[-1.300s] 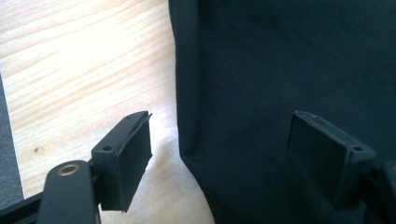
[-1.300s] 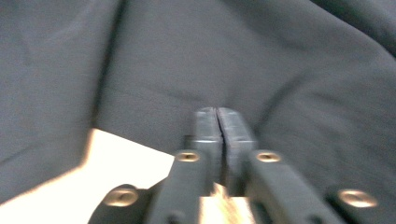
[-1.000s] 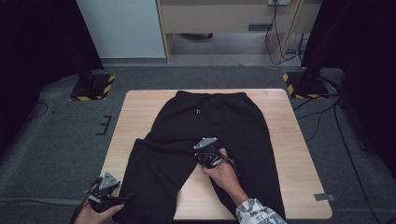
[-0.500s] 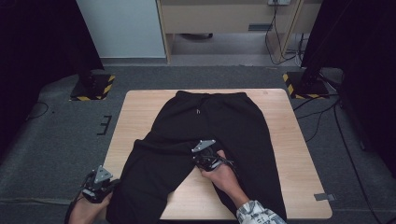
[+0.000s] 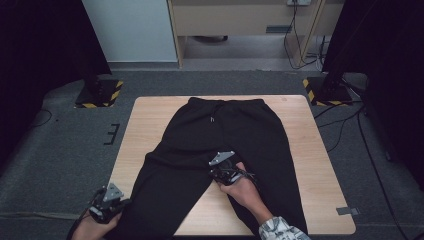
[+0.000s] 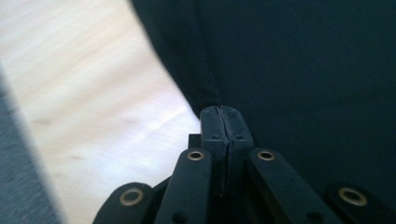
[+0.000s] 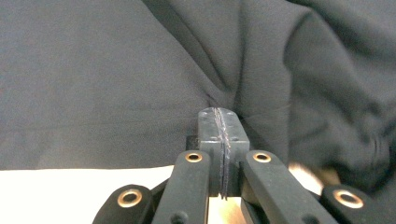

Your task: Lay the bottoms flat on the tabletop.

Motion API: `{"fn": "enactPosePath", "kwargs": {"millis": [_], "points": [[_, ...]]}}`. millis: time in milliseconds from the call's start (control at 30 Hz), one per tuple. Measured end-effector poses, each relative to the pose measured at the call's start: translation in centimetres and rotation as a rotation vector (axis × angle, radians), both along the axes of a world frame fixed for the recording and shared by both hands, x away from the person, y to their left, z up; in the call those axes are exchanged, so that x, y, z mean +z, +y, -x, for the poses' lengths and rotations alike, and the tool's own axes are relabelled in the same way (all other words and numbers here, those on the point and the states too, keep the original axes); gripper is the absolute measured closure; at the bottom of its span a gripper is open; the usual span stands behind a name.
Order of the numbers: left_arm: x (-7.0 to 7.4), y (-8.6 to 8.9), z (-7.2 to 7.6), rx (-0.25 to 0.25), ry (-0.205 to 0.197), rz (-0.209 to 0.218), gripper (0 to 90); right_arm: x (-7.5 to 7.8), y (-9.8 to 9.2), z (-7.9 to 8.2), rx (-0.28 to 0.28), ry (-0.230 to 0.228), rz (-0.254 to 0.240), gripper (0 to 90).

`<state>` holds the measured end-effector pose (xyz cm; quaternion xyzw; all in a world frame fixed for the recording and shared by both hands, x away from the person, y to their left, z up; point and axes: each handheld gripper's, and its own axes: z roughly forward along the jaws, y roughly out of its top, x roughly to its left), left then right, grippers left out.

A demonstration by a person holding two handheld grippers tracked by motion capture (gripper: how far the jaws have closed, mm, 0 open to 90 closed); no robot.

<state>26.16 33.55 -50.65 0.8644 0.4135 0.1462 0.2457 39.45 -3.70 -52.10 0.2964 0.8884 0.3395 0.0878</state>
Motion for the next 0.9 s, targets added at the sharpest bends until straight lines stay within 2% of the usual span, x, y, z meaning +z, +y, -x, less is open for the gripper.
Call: {"fn": "enactPosePath", "kwargs": {"millis": [100, 133, 167, 200, 233, 267, 300, 333, 400, 467, 567, 600, 633, 700, 900], "points": [[0.3, -0.8, 1.1, -0.047, 0.013, 0.013, 85.7, 0.1, -0.9, 0.9, 0.032, 0.011, 0.004, 89.1], [0.6, -1.0, 1.1, -0.035, -0.017, 0.022, 80.9, 0.1, -1.1, 1.1, 0.048, 0.014, 0.001, 86.9], [1.0, -1.2, 0.8, -0.019, -0.058, 0.027, 67.4, 0.2, -1.2, 1.4, 0.055, 0.005, -0.006, 82.1], [1.2, -1.3, 0.5, -0.014, -0.070, 0.021, 53.1, 0.4, -1.2, 1.6, 0.055, -0.010, -0.022, 76.8], [1.4, -1.4, 0.0, 0.000, -0.095, 0.014, 48.0, 0.5, -1.2, 1.7, 0.054, -0.012, -0.029, 72.4], [1.4, -1.4, 0.0, 0.000, -0.095, 0.014, 45.5, 0.5, -1.2, 1.7, 0.054, -0.012, -0.029, 72.4], [1.8, -1.9, -1.5, 0.023, -0.123, 0.037, 39.8, 0.8, -0.8, 2.1, 0.045, -0.037, -0.065, 61.6], [1.8, -2.1, -2.0, 0.028, -0.121, 0.047, 38.5, 0.8, -0.5, 2.4, 0.051, -0.046, -0.085, 59.4], [1.3, -2.6, -3.4, 0.037, -0.115, 0.015, 38.4, 0.8, 0.2, 2.8, 0.075, -0.055, -0.093, 54.4], [0.5, -3.0, -4.5, 0.045, -0.091, 0.011, 38.8, 0.6, 0.8, 3.1, 0.094, -0.055, -0.081, 53.3], [-0.5, -3.6, -5.5, 0.046, -0.088, -0.010, 38.0, 0.3, 1.0, 3.1, 0.093, -0.053, -0.071, 51.8], [-0.7, -3.7, -5.7, 0.049, -0.078, -0.003, 37.9, 0.2, 1.0, 3.2, 0.089, -0.045, -0.065, 51.0], [-0.8, -3.7, -5.7, 0.058, -0.078, 0.022, 37.8, 0.0, 1.0, 3.2, 0.086, -0.040, -0.059, 49.9], [-0.9, -3.8, -5.7, 0.057, -0.073, 0.041, 38.6, -0.2, 0.9, 3.2, 0.089, -0.038, -0.044, 49.4], [-1.0, -4.3, -4.5, 0.040, -0.075, 0.062, 42.1, -0.5, 0.2, 3.8, 0.090, -0.044, -0.037, 49.1]]}}
